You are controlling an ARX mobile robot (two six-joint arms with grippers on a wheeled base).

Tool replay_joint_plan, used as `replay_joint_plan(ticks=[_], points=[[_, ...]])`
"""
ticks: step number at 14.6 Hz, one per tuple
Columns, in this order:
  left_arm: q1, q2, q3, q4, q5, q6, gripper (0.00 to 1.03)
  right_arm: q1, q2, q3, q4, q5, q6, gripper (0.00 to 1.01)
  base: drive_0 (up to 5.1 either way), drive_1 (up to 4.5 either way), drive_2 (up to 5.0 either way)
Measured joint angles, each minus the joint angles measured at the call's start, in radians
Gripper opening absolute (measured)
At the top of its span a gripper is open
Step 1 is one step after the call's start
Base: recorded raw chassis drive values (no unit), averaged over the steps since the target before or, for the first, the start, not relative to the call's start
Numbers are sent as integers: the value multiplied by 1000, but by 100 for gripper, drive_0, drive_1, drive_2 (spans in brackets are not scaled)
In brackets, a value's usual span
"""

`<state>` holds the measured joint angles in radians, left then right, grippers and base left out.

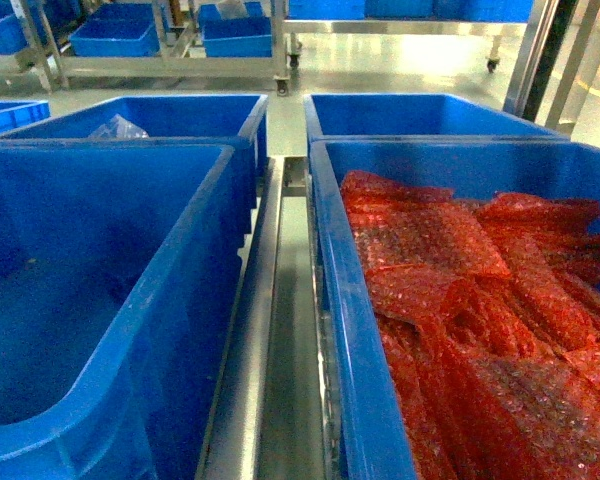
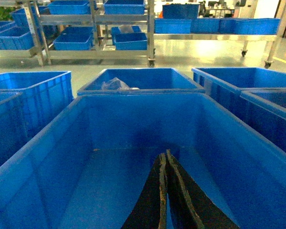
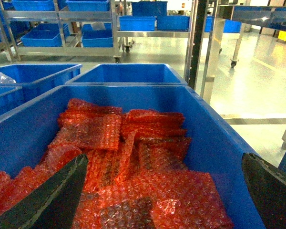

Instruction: Pick blue part to blue bin on bottom shelf

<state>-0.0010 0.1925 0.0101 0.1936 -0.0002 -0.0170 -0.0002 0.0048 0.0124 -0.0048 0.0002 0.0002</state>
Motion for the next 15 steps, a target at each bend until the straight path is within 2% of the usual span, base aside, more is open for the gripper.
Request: replay_joint_plan(ticks=[1,3,8,9,15], points=[[0,-18,0,-18,0,0,2,0,0,0,0,0,0,98,0,0,0],[0,-177,0,-206,-1,0,2,0,0,0,0,0,0,98,0,0,0],[0,-185,1,-197,0,2,2,0,0,0,0,0,0,98,0,0,0],[0,-185,1,-197,0,2,5,0,0,0,0,0,0,98,0,0,0],[0,-185,1,-198,0,2,89,0,0,0,0,0,0,98,0,0,0]])
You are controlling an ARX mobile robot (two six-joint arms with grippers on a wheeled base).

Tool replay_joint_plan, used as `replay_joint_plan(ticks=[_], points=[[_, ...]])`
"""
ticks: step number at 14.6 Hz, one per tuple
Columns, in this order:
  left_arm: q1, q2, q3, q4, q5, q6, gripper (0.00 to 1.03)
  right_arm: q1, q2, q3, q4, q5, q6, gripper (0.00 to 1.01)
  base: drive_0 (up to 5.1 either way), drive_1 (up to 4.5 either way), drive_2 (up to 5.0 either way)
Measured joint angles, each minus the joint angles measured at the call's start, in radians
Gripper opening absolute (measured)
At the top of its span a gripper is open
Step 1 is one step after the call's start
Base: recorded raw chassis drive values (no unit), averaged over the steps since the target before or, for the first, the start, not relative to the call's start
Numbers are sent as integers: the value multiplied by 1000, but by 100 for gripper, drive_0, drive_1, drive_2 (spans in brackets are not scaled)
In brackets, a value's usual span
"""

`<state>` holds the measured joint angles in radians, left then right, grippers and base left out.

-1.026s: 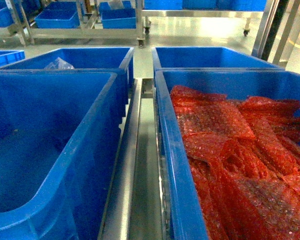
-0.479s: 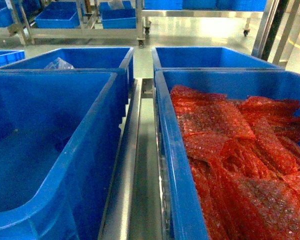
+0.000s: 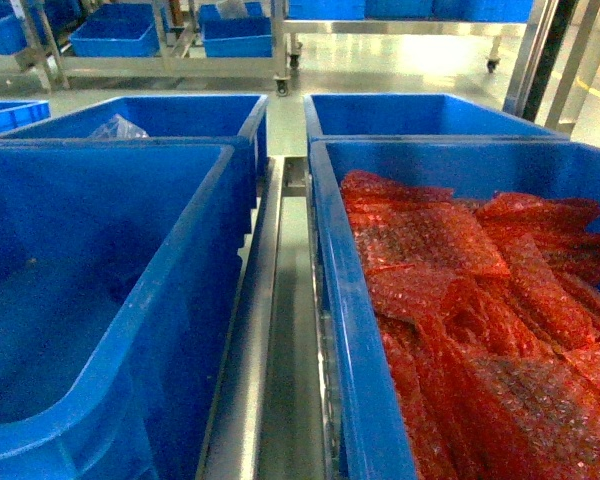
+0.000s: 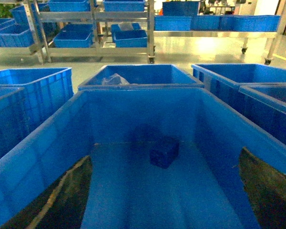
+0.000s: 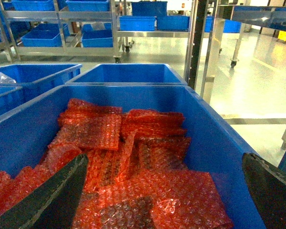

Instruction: Pick blue part to blue bin on bottom shelf

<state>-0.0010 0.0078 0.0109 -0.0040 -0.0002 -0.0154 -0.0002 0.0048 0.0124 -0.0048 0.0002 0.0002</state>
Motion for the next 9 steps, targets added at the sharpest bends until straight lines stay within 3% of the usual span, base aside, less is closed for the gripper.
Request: replay_joint_plan(ticks=[1,7,9], points=[[0,0,0,0,0,2,100,0,0,0,0,0,0,98,0,0,0],[0,0,0,0,0,1,98,0,0,0,0,0,0,98,0,0,0],[0,0,0,-4,0,1,98,0,0,0,-1,0,0,98,13,-407,432]])
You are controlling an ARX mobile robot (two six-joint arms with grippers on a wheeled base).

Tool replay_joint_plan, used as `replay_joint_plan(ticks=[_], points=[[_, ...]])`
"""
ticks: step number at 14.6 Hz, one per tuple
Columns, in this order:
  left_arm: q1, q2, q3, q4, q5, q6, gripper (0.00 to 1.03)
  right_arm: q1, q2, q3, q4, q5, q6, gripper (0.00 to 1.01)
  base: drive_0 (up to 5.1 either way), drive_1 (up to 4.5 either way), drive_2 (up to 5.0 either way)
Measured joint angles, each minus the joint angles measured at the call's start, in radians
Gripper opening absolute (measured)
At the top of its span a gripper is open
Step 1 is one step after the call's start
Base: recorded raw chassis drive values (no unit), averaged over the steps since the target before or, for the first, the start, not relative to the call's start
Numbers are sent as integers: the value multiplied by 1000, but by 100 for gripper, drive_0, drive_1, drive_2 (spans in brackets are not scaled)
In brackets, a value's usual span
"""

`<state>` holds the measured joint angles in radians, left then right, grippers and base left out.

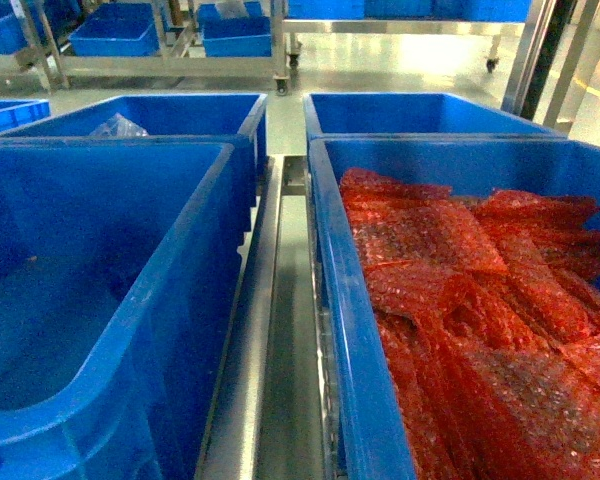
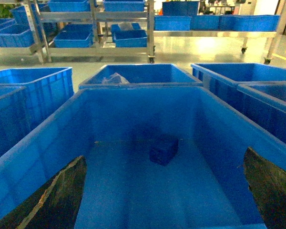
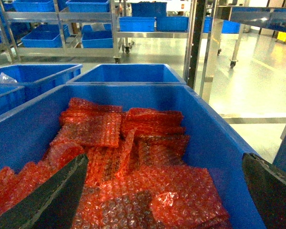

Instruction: Pick blue part to blue bin on bottom shelf

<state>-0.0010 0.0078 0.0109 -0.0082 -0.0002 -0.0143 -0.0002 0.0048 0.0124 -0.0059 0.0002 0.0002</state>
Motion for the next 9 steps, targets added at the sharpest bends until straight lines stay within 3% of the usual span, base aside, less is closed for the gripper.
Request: replay_joint_plan(ticks=[9], points=[[0,0,0,6,-1,0,98,0,0,0,4,0,0,98,7,-425,439]])
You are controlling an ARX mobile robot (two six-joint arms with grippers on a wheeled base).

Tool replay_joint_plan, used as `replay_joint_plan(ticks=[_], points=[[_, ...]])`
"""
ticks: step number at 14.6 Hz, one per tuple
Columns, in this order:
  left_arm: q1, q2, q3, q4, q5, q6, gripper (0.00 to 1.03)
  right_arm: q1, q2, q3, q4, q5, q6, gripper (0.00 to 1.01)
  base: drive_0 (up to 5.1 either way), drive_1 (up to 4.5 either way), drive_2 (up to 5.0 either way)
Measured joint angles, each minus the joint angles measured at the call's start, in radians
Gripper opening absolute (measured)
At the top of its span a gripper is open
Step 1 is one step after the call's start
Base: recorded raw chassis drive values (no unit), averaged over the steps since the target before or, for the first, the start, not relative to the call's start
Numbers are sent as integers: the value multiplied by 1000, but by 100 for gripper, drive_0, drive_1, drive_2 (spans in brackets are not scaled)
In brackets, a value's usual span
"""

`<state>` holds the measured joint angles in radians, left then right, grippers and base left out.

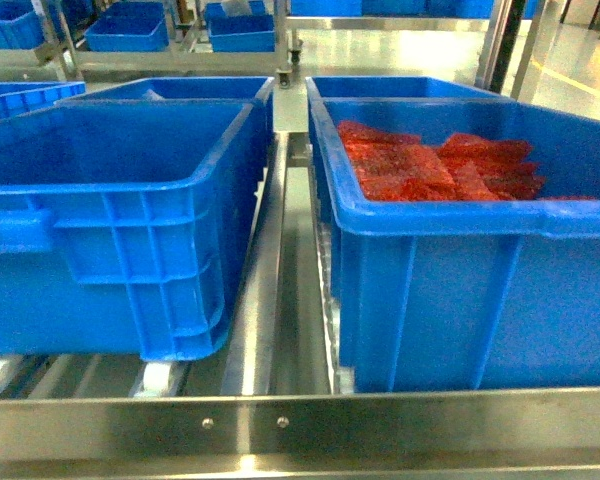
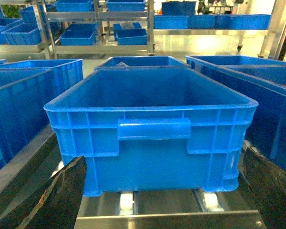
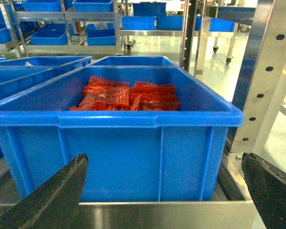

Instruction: Pick blue part to blue bin on bottom shelf

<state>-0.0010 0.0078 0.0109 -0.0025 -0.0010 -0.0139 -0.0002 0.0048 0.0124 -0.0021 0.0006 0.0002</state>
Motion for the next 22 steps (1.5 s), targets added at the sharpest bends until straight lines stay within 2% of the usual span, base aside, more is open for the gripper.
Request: replay_joint_plan(ticks=[1,22], points=[[0,0,0,-1,2,0,98,0,0,0,-4,0,0,98,12,-420,444],[0,0,0,-2,1,0,98,0,0,0,-2,0,0,98,0,0,0]])
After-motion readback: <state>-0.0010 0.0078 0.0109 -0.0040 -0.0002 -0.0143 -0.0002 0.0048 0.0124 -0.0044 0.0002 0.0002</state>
